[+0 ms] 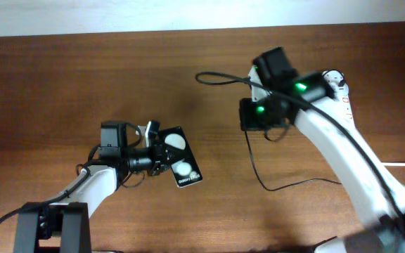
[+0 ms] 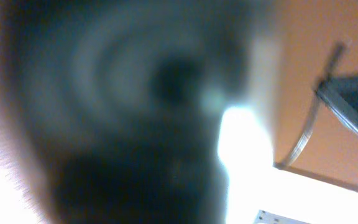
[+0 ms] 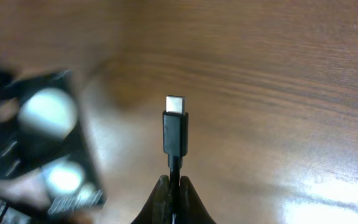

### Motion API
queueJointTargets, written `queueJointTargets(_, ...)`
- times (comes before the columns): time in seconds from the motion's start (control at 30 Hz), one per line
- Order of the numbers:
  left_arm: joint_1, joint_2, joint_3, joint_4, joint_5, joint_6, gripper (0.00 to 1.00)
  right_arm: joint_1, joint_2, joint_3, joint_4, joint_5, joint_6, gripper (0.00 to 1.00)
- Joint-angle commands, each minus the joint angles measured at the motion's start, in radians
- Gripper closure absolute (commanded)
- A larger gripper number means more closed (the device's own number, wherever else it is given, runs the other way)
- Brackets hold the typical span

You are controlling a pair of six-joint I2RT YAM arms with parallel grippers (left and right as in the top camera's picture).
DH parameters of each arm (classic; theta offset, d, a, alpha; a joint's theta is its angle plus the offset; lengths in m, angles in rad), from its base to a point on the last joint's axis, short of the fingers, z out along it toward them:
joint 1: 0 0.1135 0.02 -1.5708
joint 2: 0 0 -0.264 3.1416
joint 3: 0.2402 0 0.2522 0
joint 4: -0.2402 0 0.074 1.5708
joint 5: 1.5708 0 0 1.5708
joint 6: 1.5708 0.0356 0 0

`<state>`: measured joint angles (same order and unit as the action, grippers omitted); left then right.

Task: Plug charger to phone and switch on socket
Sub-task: 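Move the right gripper to the black cable and grasp the USB-C plug, then carry the USB-C plug with the right gripper toward the phone's bottom port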

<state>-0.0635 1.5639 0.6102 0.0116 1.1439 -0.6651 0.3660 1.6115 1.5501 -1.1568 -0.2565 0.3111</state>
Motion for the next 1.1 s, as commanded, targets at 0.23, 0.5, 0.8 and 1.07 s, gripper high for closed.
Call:
queueJointTargets(0.23, 0.001, -0.001, 0.006, 0.754, 0.116, -0.566, 1.0, 0.034, -0.307, -0.134, -0.148, -0.119, -0.098, 0.96)
queueJointTargets(0.5, 0.001, -0.001, 0.006, 0.825, 0.109, -0.584, 1.0, 0.329, -0.321, -0.273, 0.001, -0.088, -0.081, 0.96)
queueJointTargets(0.8, 0.001, -0.001, 0.006, 0.825, 0.11, -0.584, 1.0, 0.502, -0.304, -0.274, 0.14, 0.074, -0.014, 0.96)
queueJointTargets(1.07, 0.001, -0.001, 0.006, 0.825, 0.116, -0.648, 1.0, 0.506, -0.236, -0.274, 0.184, 0.09, 0.011, 0.96)
